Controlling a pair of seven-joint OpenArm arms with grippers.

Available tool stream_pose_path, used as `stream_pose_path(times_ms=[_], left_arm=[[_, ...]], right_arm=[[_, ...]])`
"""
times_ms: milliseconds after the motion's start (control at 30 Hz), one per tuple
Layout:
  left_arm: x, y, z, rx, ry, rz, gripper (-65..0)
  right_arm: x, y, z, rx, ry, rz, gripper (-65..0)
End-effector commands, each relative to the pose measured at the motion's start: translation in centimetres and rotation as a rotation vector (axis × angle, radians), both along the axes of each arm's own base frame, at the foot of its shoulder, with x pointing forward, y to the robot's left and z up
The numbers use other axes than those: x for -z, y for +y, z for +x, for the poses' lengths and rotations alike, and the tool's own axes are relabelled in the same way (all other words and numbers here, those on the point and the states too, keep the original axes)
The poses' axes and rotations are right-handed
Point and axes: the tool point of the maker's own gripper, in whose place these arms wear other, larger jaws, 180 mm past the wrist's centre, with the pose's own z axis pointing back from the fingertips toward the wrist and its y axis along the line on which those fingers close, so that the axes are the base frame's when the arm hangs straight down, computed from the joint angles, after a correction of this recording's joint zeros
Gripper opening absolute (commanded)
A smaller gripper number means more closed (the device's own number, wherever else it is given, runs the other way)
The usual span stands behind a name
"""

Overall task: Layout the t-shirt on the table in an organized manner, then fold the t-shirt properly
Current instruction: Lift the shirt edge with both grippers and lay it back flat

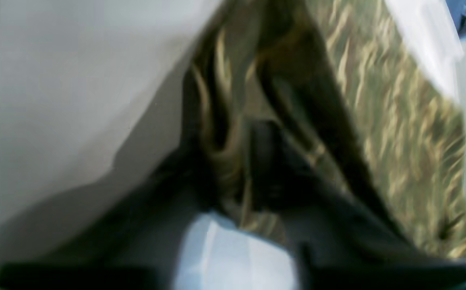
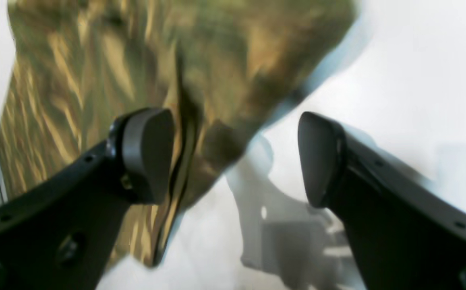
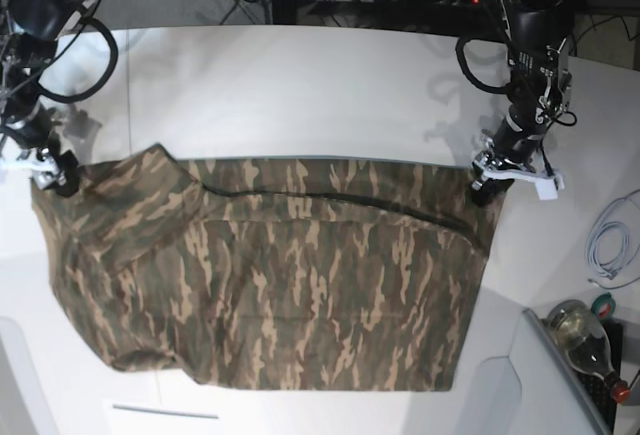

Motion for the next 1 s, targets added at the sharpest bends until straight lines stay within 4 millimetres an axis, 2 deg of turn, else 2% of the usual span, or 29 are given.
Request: stream_pose_path(times_ms=[0,167,233,300,400,433,500,533,633,767,867,900,967], left_arm=[[0.0,0.4,0.0,0.016,0.019,0.024,-58.4],[0.1,0.3,0.0,0.019,0.023,0.028,-64.3],[0.0,0.4,0.1,0.020,0.019,0.029,-65.0],[-0.1,0.3,0.1,0.025,0.019,0.032,-65.0],[-0.3,0.3,0.4,0.031,0.017,0.036,-65.0],[-0.6,0.3,0.9,0.037,0.010,0.042,-65.0],[-0.9,0.4,1.4,0.039,0.002,0.044,-65.0],[-1.0,0.4,1.4,0.043,0.005,0.044,-65.0],[-2.4,0.5,3.0,0.100,0.019,0.050,-65.0],[-6.4,1.4,6.4,0.085,-0.010,0.087,-65.0],[-10.6,1.4,9.5,0.085,-0.084,0.104,-65.0],[-11.4,1.0,9.9,0.100,-0.094,0.107,-65.0],[-11.5,0.9,9.9,0.110,-0.087,0.111,-65.0]], right_arm=[[-0.9,-0.8,1.2,0.002,-0.032,-0.014,-20.3],[0.5,-1.1,1.8,0.020,0.001,0.041,-20.4],[1.0,-1.0,1.9,0.029,0.004,0.060,-23.7],[1.2,-1.0,1.9,0.043,-0.002,0.058,-35.1],[1.1,-1.2,2.0,0.047,-0.009,0.052,-63.2],[1.0,-1.2,2.1,0.047,-0.010,0.053,-65.0],[0.6,-1.6,2.1,0.033,-0.004,0.048,-62.7],[0.2,-1.9,2.2,0.019,0.000,0.041,-63.8],[-2.4,-2.1,3.5,-0.053,-0.004,0.017,-65.0],[-6.8,-2.7,6.9,-0.056,0.007,0.032,-65.0],[-10.7,-2.6,10.3,-0.102,-0.028,0.058,-65.0],[-11.4,-2.6,10.8,-0.115,-0.026,0.066,-65.0],[-11.2,-2.5,10.6,-0.117,-0.013,0.074,-65.0]])
